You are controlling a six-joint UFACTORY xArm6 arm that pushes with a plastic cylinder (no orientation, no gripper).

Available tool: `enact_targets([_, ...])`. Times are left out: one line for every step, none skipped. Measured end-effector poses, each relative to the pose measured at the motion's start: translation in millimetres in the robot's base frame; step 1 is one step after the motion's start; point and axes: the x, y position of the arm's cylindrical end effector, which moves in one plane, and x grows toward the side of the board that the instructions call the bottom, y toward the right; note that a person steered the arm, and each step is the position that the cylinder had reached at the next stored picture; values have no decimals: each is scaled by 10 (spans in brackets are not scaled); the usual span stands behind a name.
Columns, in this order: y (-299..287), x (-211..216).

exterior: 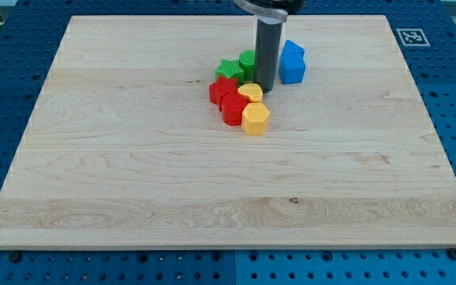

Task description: Separate the group of yellow blocks from the red blocks

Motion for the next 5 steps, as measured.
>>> enact_targets([-207,-42])
enact_targets([-312,41])
enact_targets([-312,252])
enact_targets([-312,255])
enact_targets([-206,181])
